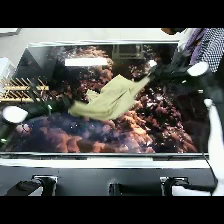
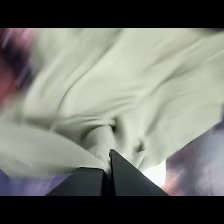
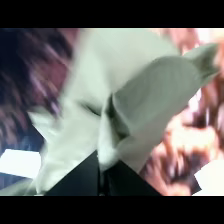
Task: Fold the clothes and pants, and hang the long-sleeved shirts on hangers.
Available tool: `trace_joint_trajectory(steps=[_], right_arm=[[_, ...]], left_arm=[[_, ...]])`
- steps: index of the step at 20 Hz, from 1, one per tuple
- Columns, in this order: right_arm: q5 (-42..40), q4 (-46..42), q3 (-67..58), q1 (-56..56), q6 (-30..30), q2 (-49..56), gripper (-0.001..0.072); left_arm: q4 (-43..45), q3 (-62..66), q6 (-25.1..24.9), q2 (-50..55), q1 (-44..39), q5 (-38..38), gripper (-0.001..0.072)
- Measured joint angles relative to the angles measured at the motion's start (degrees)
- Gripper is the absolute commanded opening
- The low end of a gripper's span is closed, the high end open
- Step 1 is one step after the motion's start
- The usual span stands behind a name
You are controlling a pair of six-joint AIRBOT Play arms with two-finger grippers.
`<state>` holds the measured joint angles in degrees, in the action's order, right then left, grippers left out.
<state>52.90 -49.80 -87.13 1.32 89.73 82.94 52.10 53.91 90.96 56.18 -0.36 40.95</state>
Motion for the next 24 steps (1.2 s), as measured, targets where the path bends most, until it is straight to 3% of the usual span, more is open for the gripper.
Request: trace_joint_trajectory(steps=[4, 8, 14, 19, 24], right_arm=[[-4.4, -13.4, -1.1, 0.0, 6.7, -17.1, 0.0029], [-2.8, -25.4, -4.7, 0.0, 10.3, -31.9, 0.003], [0.9, -32.1, -6.5, 0.0, 12.0, -48.0, 0.003], [6.8, -32.6, -6.7, 0.0, 18.7, -47.9, 0.003], [24.0, -27.6, -6.5, 0.0, 22.9, -31.7, 0.003]], left_arm=[[2.7, 17.0, -0.7, -4.8, 0.0, 0.8, 0.0018], [5.7, 28.5, -0.9, -10.6, 0.0, 1.3, 0.0018], [9.7, 33.1, 2.0, -19.8, 0.0, 1.7, 0.0018], [16.4, 33.7, 7.8, -19.3, 0.0, 2.2, 0.0017], [18.8, 33.2, 8.3, -4.2, 0.0, 3.2, 0.0017]])
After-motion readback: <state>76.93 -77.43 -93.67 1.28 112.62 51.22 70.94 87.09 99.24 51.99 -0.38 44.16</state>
